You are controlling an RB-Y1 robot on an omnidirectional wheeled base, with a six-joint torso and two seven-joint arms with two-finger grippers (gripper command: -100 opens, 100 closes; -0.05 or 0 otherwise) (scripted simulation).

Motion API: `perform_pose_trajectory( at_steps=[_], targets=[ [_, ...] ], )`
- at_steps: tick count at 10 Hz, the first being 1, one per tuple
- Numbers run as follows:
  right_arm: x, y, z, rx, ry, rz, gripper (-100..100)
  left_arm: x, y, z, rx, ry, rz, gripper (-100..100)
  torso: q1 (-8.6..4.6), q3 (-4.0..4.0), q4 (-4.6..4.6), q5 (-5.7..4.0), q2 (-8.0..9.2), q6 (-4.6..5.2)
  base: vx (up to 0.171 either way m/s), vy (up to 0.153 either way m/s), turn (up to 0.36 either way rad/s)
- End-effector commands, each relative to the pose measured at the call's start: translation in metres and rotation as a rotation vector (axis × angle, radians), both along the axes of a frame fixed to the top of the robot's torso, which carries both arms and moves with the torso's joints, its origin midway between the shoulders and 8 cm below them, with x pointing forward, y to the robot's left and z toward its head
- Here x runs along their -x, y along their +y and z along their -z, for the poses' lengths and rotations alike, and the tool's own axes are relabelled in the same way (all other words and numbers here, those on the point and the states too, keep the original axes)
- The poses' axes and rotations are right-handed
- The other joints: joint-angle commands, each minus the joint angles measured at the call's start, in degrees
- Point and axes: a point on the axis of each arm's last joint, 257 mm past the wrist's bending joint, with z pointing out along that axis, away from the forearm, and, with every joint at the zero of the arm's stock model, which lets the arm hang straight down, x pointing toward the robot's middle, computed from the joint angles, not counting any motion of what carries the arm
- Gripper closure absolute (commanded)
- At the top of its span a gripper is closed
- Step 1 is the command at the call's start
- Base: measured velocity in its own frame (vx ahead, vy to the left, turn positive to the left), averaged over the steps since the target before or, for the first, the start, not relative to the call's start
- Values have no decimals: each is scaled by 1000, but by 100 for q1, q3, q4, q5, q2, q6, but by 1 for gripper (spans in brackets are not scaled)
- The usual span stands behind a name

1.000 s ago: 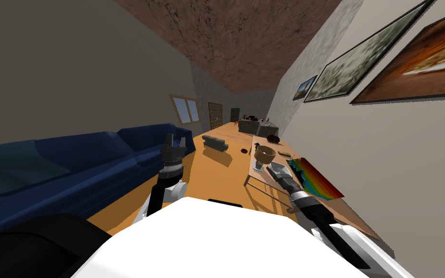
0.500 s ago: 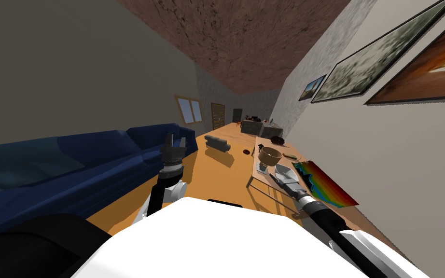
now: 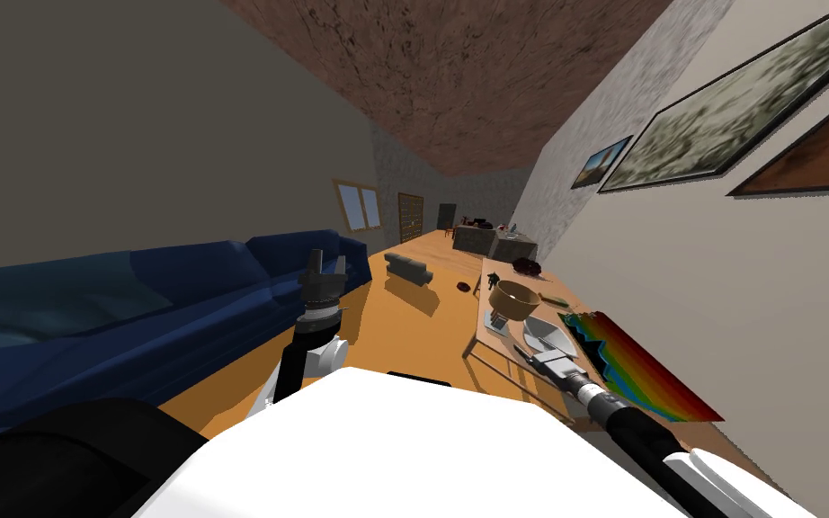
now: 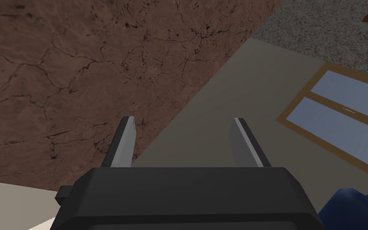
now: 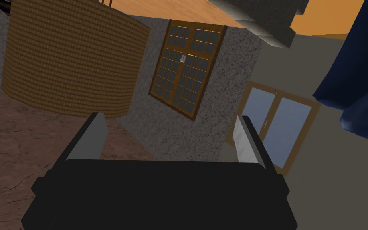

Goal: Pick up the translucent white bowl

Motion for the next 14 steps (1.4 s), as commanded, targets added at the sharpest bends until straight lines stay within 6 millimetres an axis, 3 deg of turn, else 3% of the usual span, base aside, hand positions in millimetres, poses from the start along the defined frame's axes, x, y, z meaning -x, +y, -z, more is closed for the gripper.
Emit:
perform_pose_trajectory(
  at_steps=[1, 2, 4, 5, 7, 8, 10, 11, 13, 14],
  targets=[
    [11, -15, 20, 78, 59, -20, -100, 0, 0, 0, 0, 0, 0, 0, 0, 0, 0, 0, 0, 0, 87, -15, 66],
    [12, -18, 22, 80, 65, -15, -100, 0, 0, 0, 0, 0, 0, 0, 1, 2, 1, 0, 3, 0, 74, -10, 25],
    [43, -43, 54, 201, 178, -42, -100, 0, 0, 0, 0, 0, 0, 0, 1, 4, 2, 0, 6, 0, 114, -27, 74],
    [43, -43, 54, 202, 178, -42, -100, 0, 0, 0, 0, 0, 0, 0, -7, -5, -2, -2, -11, -2, 122, -37, 35],
    [79, -70, 82, 314, 294, -75, -100, 0, 0, 0, 0, 0, 0, 0, -9, -1, -1, -2, -2, 1, 137, -52, 55],
    [79, -70, 82, 314, 294, -75, -100, 0, 0, 0, 0, 0, 0, 0, -13, -10, -3, -4, -19, -1, 131, -44, 39],
    [117, -96, 104, 418, 405, -113, -100, 0, 0, 0, 0, 0, 0, 0, -6, -4, -2, -1, -8, 0, 137, -48, 61],
    [118, -97, 104, 419, 407, -111, -100, 0, 0, 0, 0, 0, 0, 0, -12, -10, -4, -3, -19, -1, 130, -58, 36],
    [156, -123, 119, 516, 512, -152, -100, 0, 0, 0, 0, 0, 0, 0, -9, -4, -1, -3, -6, 1, 136, -55, 50],
    [156, -123, 119, 516, 512, -152, -100, 0, 0, 0, 0, 0, 0, 0, -12, -10, -3, -3, -17, 0, 120, -58, 32]
  ],
)
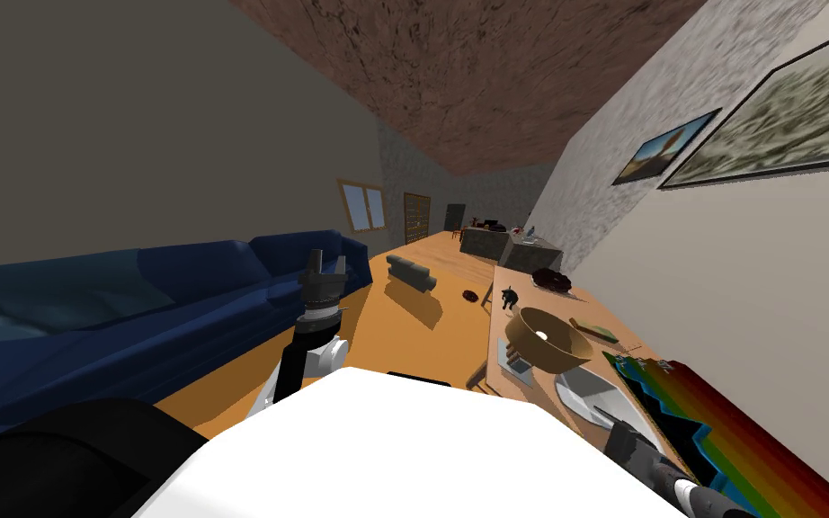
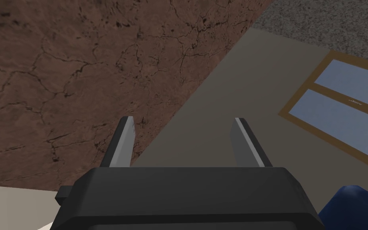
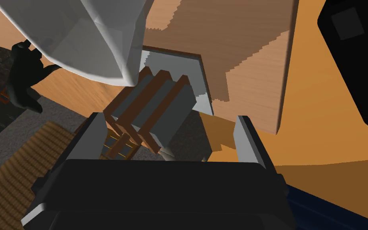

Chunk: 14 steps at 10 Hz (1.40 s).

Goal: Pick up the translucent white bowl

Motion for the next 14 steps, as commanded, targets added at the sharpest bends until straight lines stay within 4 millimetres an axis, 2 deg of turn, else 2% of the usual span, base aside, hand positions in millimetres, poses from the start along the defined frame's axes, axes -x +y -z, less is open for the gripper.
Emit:
perform_pose_trajectory(
  at_steps=[1, 6, 8, 9, 10, 12, 13, 14],
  targets=[
    [20, -16, 7, 52, 60, -24, -100, 0, 0, 0, 0, 0, 0, 0, 0, 0, 0, 0, 0, 0, 97, -33, 53],
    [98, -67, 16, 218, 272, -117, -100, 0, 0, 0, 0, 0, 0, 0, 0, -1, 0, 1, -2, -1, 136, -61, 53],
    [92, -67, 13, 213, 262, -110, -100, 0, 0, 0, 0, 0, 0, 0, 13, 7, 3, 3, 13, 1, 53, -20, 11],
    [93, -67, 14, 215, 264, -112, 0, 0, 0, 0, 0, 0, 0, 0, 21, 18, 7, 5, 31, 1, 7, -3, 2],
    [98, -65, 22, 214, 264, -100, -100, 0, 0, 0, 0, 0, 0, 0, 25, 25, 10, 6, 42, 2, 12, -20, 82],
    [105, -61, 33, 212, 265, -85, -100, 0, 0, 0, 0, 0, 0, 0, 12, 27, 11, 2, 45, 1, 13, -45, 93],
    [103, -63, 28, 211, 265, -90, -100, 0, 0, 0, 0, 0, 0, 0, 9, 27, 11, 2, 46, 1, 6, -22, 17],
    [103, -63, 29, 212, 265, -90, 100, 0, 0, 0, 0, 0, 0, 0, 17, 28, 11, 4, 48, 3, 0, 0, 0]
  ],
)
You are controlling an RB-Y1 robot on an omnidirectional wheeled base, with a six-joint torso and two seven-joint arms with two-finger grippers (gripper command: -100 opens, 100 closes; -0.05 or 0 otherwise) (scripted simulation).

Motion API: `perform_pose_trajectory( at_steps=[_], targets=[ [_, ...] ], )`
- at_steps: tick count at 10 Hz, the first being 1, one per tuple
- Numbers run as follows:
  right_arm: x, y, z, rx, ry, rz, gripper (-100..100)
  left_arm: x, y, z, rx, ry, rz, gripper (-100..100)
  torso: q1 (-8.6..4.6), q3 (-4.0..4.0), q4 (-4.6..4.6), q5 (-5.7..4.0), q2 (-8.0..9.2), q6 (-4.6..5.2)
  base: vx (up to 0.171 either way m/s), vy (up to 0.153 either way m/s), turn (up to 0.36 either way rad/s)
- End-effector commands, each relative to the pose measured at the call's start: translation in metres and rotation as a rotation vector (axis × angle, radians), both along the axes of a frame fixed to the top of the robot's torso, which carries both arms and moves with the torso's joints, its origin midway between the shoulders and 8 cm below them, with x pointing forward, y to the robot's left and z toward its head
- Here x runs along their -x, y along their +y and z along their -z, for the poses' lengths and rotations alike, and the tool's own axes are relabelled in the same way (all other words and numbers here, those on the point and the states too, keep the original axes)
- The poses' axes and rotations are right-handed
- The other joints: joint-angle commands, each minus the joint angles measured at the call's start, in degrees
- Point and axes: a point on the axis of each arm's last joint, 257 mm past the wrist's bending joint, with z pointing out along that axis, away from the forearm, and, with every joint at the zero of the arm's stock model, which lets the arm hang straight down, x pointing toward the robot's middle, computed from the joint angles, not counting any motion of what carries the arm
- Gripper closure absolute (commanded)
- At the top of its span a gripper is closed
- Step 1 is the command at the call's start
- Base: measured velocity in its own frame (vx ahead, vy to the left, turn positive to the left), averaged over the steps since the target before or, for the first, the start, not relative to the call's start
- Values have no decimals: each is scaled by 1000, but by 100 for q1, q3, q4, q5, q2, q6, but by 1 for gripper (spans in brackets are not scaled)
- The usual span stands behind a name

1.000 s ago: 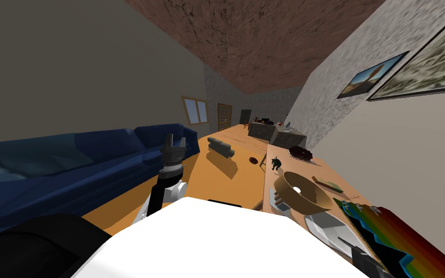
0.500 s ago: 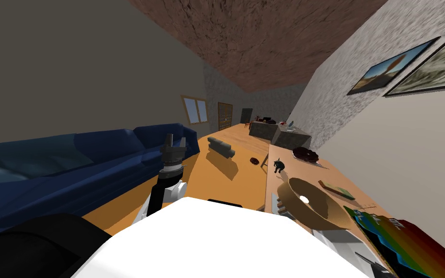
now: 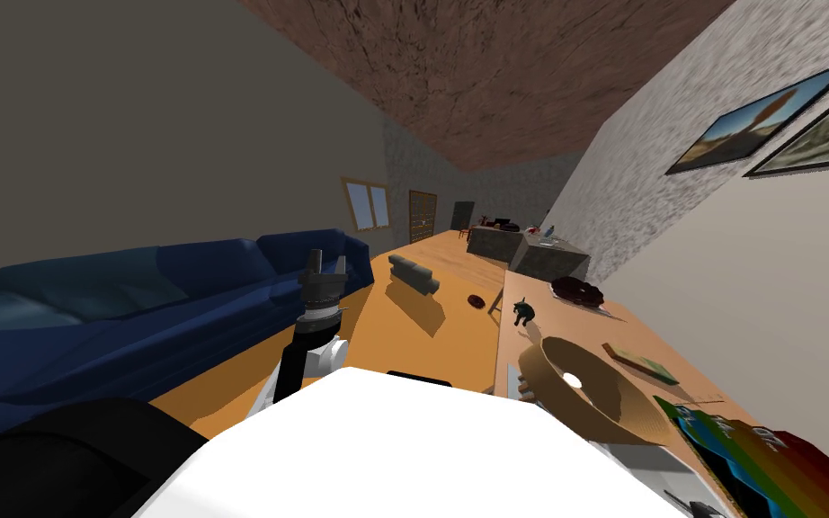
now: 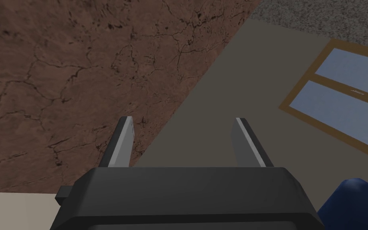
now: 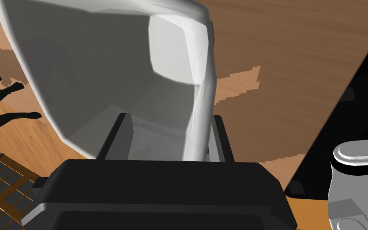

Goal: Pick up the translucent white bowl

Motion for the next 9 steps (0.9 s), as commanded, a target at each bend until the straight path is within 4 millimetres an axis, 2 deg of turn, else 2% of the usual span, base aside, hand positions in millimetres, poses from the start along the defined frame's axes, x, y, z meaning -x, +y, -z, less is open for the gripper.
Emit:
perform_pose_trajectory(
  at_steps=[1, 4, 5, 6, 7, 8, 9],
  targets=[
    [0, 0, 0, 0, 0, 0, 100, 0, 0, 0, 0, 0, 0, 0, 0, 0, 0, 0, 0, 0, 0, 0, 0],
    [0, 0, 0, 0, 1, -1, 100, 0, 0, 0, 0, 0, 0, 0, 8, 3, 2, 5, 3, 2, 1, -1, 5],
    [1, 0, 0, -1, 2, -1, 0, 0, 0, 0, 0, 0, 0, 0, 11, 4, 3, 8, 4, 2, 0, 0, 0],
    [-6, -3, -9, 0, 0, -13, 100, 0, 0, 0, 0, 0, 0, 0, 13, 4, 3, 10, 5, 2, -9, 29, -128],
    [-10, -5, -15, 0, 1, -23, 100, 0, 0, 0, 0, 0, 0, 0, 27, 7, 4, 18, 10, 9, -15, 59, -162],
    [-8, -3, -11, 1, 1, -18, 100, 0, 0, 0, 0, 0, 0, 0, 44, 10, 6, 24, 15, 10, -8, 29, -35],
    [-8, -3, -12, 0, 2, -17, 0, 0, 0, 0, 0, 0, 0, 0, 39, 10, 7, 23, 14, 4, -2, 6, 2]
  ],
)
